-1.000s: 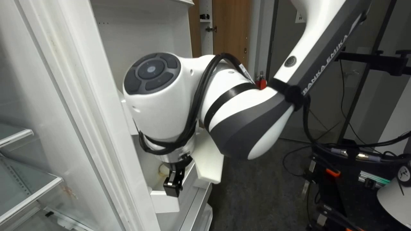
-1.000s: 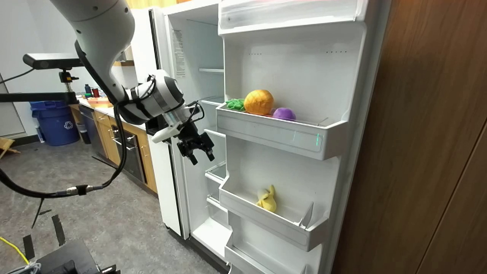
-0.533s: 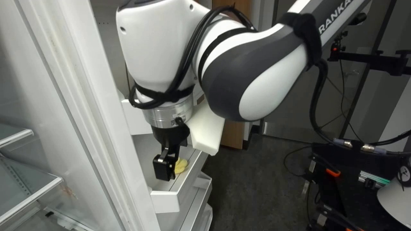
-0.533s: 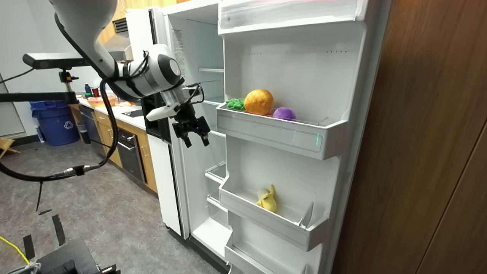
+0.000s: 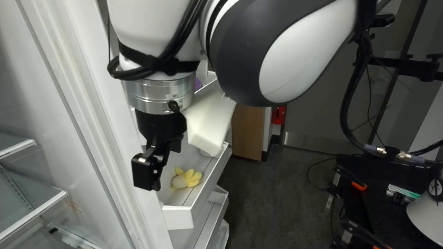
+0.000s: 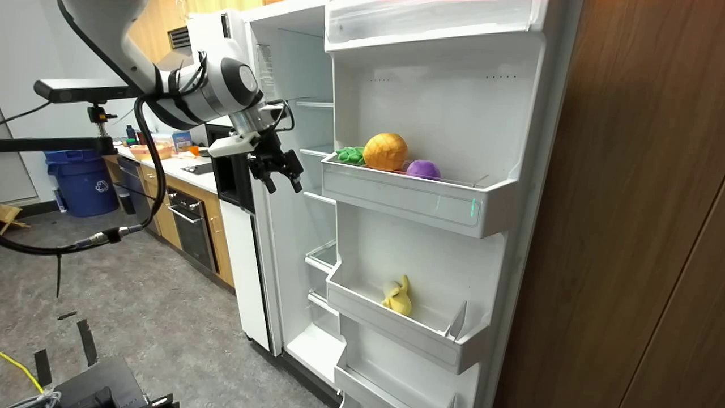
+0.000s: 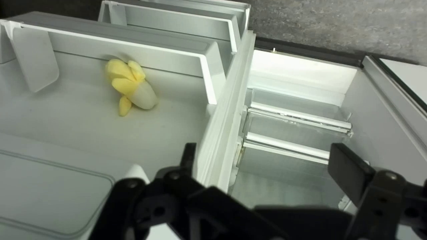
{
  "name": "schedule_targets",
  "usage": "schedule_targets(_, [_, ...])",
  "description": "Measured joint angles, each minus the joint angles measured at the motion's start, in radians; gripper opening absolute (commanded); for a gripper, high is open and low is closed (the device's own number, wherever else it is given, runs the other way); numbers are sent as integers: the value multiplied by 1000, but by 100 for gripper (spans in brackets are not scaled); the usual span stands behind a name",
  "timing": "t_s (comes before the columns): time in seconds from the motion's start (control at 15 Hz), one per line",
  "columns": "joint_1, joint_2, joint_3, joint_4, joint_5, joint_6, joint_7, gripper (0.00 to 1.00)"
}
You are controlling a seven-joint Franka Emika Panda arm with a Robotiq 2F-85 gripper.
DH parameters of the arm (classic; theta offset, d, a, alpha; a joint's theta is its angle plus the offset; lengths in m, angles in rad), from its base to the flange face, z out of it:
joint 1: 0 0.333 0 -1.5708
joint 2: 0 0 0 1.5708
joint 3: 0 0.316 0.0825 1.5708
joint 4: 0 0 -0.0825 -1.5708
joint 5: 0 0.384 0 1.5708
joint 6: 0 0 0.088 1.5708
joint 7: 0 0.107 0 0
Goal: Move the yellow object to the lower compartment.
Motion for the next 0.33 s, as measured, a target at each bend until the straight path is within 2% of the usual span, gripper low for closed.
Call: schedule_targets(0.33, [31,-2,1,20,3,16,0,100])
